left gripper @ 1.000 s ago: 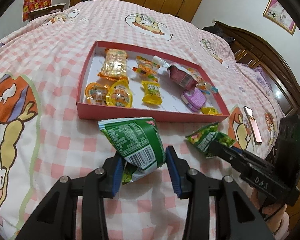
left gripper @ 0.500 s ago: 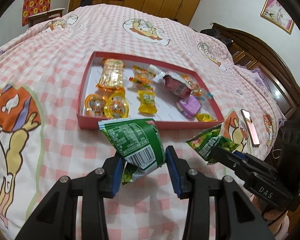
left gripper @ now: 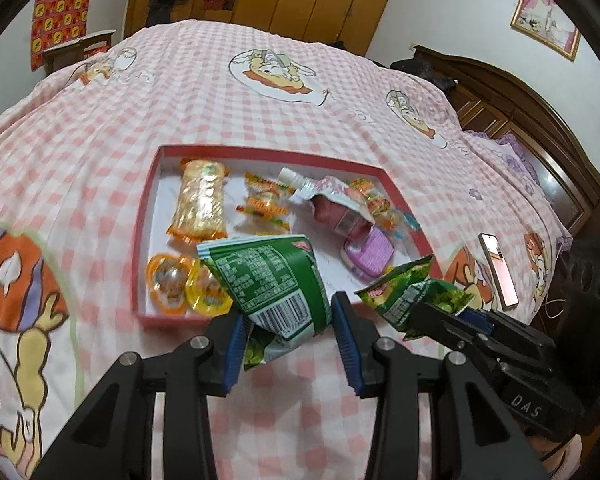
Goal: Organize snacks
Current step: 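Carry the green snack bag and green pea bag over the red box with both tools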
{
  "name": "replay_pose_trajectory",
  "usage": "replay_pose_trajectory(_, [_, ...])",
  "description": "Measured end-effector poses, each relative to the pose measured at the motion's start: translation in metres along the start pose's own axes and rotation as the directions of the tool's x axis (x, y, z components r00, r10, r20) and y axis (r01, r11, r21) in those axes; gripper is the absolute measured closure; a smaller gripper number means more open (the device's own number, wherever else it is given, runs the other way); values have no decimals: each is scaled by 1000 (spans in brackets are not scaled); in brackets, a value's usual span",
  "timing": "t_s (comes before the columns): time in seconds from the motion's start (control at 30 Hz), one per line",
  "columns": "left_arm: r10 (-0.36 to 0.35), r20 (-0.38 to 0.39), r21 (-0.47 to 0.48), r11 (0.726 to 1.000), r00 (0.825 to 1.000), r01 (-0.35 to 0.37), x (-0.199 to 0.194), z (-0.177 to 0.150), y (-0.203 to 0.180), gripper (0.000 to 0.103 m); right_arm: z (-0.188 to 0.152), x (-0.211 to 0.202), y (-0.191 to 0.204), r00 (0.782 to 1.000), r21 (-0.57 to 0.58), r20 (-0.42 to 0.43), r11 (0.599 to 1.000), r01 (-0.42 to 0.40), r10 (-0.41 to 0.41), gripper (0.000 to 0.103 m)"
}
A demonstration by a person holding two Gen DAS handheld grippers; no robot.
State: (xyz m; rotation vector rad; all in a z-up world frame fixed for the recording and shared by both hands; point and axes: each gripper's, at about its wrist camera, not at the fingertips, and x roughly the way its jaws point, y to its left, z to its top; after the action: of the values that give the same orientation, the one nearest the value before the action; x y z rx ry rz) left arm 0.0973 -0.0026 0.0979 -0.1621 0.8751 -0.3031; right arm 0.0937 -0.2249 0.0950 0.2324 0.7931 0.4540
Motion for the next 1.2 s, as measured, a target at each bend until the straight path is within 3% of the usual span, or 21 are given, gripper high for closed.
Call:
replay_pose_trajectory(0.43, [18,8,3,1000,1000,-18,32,26,4,61,19,22,-7,1000,13,-3,1000,9,-9,75])
replay_pose_trajectory(1.2, [39,3,-14,999,999,-39,74,38,23,61,24,54,-17,1000,31,-19,999,12,-11,75])
